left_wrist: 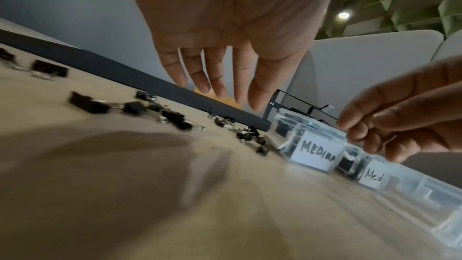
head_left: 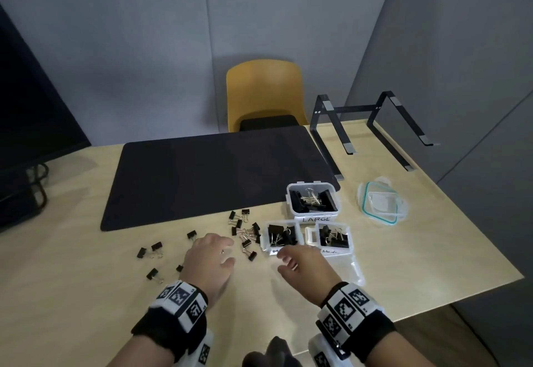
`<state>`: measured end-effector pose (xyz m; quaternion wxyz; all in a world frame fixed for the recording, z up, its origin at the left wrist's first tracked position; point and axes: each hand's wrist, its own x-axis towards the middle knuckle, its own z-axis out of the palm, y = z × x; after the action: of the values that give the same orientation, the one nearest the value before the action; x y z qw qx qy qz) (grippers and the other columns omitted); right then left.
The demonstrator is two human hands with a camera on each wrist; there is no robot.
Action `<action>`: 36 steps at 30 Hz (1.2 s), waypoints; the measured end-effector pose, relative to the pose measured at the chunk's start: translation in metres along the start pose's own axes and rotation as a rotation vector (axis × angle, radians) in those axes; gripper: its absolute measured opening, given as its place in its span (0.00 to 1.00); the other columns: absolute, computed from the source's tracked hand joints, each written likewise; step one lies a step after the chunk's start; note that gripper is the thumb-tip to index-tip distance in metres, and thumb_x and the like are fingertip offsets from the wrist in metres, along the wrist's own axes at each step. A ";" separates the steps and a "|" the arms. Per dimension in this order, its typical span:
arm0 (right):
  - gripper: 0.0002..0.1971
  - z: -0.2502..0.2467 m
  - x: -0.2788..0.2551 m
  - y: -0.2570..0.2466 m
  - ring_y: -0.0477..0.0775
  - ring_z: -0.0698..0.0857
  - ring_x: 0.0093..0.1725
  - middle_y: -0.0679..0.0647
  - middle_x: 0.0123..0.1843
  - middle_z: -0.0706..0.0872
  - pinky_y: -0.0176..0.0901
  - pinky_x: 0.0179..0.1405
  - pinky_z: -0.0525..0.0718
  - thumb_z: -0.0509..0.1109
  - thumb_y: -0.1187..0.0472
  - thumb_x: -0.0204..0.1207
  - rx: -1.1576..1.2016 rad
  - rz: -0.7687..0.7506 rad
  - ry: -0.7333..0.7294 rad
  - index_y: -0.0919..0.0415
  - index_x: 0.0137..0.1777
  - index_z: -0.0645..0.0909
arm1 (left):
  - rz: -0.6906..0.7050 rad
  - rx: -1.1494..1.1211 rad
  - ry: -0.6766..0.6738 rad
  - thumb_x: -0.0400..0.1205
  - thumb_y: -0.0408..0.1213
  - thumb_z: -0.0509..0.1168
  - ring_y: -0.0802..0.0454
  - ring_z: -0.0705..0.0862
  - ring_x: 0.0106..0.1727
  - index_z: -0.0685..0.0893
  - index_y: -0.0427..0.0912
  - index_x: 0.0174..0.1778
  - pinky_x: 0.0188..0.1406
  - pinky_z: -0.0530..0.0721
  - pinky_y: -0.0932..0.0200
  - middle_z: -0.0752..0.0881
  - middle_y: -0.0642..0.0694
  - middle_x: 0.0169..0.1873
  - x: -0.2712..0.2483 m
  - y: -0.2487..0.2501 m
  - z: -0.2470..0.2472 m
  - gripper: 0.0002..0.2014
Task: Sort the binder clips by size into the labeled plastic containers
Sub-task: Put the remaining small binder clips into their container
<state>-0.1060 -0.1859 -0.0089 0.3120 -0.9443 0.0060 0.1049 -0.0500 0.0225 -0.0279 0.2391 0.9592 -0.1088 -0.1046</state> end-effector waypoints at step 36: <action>0.12 0.072 0.041 -0.041 0.57 0.81 0.56 0.56 0.59 0.77 0.39 0.52 0.76 0.61 0.63 0.76 -0.112 0.276 0.035 0.61 0.59 0.76 | 0.242 0.236 -0.088 0.83 0.41 0.57 0.50 0.71 0.62 0.80 0.45 0.58 0.65 0.72 0.57 0.74 0.50 0.60 0.020 -0.029 0.008 0.12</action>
<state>-0.0770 -0.1080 -0.0492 0.2414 -0.9521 0.1352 0.1303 -0.0285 0.0392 -0.0515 0.1308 0.9549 -0.2455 -0.1036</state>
